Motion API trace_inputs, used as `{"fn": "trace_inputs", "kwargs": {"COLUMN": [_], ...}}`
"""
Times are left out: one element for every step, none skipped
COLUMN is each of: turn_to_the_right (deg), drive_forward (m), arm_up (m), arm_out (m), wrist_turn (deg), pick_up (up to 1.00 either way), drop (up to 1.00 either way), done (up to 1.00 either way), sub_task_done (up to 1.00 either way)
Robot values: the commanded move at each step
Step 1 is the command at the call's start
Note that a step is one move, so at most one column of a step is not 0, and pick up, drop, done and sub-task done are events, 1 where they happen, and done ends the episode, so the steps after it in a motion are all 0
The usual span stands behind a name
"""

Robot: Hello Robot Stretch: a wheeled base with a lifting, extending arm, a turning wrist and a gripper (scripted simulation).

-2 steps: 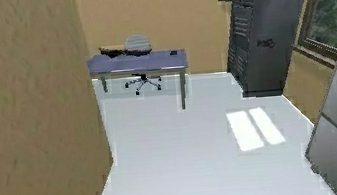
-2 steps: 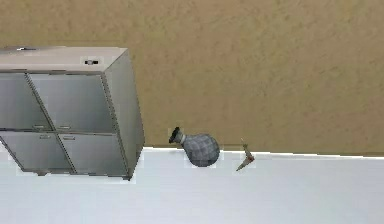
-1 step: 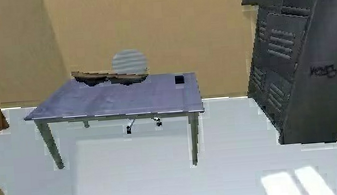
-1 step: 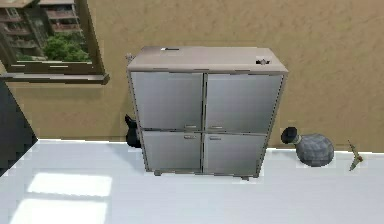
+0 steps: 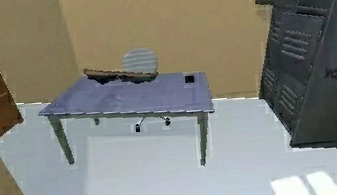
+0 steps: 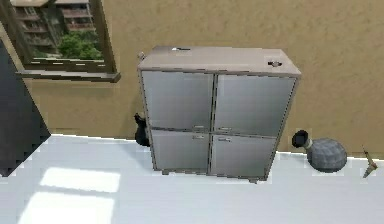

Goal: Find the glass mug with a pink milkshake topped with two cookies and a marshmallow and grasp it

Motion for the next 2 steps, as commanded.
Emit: {"fn": "trace_inputs", "kwargs": {"turn_to_the_right": [0.0, -45.0], "drive_forward": [0.70, 0.00], "arm_up": [0.00, 0.00], "arm_out": [0.00, 0.00], "wrist_turn": [0.0, 0.0], "pick_up": [0.00, 0.00], "drop": [0.00, 0.00], "done": [0.00, 0.00], "sub_task_done": [0.00, 0.00]}}
